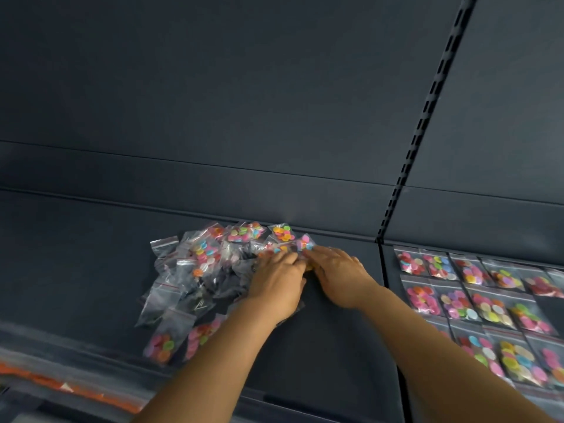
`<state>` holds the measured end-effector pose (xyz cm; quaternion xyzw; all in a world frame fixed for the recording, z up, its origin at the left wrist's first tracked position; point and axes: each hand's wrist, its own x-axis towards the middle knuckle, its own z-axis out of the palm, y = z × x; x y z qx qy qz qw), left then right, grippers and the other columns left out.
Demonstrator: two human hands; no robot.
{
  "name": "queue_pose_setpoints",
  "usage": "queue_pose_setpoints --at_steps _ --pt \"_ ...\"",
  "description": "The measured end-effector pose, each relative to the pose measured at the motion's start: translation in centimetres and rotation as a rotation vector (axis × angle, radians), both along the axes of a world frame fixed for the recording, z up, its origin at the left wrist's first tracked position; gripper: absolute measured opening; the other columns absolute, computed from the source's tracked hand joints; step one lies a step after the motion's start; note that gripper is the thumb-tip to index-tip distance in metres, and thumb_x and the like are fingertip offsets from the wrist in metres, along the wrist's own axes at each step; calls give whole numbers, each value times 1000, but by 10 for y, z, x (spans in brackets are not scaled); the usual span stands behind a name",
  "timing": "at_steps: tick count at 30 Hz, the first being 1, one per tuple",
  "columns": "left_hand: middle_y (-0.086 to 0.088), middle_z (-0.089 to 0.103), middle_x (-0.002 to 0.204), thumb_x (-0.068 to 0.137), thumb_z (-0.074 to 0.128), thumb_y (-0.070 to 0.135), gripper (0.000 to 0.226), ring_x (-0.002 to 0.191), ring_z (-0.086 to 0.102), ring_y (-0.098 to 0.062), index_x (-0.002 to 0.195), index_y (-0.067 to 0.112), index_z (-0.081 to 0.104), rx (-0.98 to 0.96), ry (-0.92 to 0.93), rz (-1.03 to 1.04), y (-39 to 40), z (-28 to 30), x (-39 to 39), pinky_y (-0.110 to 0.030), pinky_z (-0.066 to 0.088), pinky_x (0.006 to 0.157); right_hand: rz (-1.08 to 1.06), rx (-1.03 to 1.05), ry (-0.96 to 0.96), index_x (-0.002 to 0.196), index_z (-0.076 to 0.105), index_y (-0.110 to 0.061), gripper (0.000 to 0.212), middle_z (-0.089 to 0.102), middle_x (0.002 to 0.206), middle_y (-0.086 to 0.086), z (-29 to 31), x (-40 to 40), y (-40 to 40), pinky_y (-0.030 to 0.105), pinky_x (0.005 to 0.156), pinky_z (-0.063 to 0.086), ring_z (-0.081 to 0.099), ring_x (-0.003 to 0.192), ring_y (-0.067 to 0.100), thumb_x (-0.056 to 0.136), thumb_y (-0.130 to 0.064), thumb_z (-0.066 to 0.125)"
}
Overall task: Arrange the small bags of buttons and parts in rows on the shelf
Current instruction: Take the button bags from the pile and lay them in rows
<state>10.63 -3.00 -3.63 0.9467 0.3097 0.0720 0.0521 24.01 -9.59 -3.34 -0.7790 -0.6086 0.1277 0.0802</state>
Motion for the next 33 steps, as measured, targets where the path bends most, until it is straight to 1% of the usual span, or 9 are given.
queue_pose_setpoints --at_steps 3,7,11,14,16,19,21,27,33 --pt "3 50 130 98 42 30 36 122 39 -19 130 20 53 -10 -62 -49 -3 -4 3 -34 30 105 -29 68 7 138 44 -27 42 43 145 -4 0 10 -7 38 113 26 32 137 20 97 -17 39" --pt "1 60 110 96 44 28 29 106 49 -19 112 17 66 -92 -206 -103 -11 -1 10 -32 41 90 -104 151 99 107 66 -16 29 64 112 1 6 23 -21 34 90 47 58 108 23 89 -4 46" --pt "2 50 126 97 45 22 30 115 45 -19 125 18 54 -96 -306 2 0 4 28 -33 43 92 -291 247 134 100 62 -13 14 56 102 3 7 22 -29 29 75 45 58 95 25 91 -20 54" --pt "2 37 146 93 49 7 50 130 36 -21 141 20 40 -132 -140 -66 9 6 47 -35 36 104 -387 181 127 99 55 -13 29 53 100 4 3 13 -29 29 72 40 54 96 25 86 -39 61" --pt "0 41 143 88 56 4 53 128 38 -22 137 19 45 -150 -21 -88 13 4 54 -35 36 104 -414 124 106 107 53 -12 43 52 109 7 1 8 -26 32 79 40 50 105 28 82 -45 61" --pt "-1 52 131 91 56 10 36 118 46 -21 126 18 57 -104 -24 -40 17 1 54 -32 42 95 -449 64 102 114 50 -11 52 50 115 10 0 7 -21 33 84 40 48 110 30 78 -44 66" --pt "-2 53 128 91 56 7 33 115 49 -21 122 16 59 -119 -65 -5 19 0 51 -32 45 94 -485 53 122 112 52 -9 49 53 113 11 2 10 -20 32 79 41 51 106 30 78 -41 67" --pt "-3 42 138 91 53 5 54 123 46 -26 140 22 40 -324 -1 22 20 8 44 -35 42 95 -537 16 225 92 66 -7 16 67 88 9 10 11 -17 25 56 40 62 81 25 81 -17 61" --pt "1 58 102 85 62 17 10 87 56 -21 95 20 60 -306 -75 91 20 12 37 -29 42 65 -488 155 254 80 54 -16 8 58 80 -1 8 6 -20 26 59 39 55 77 20 83 -9 52"
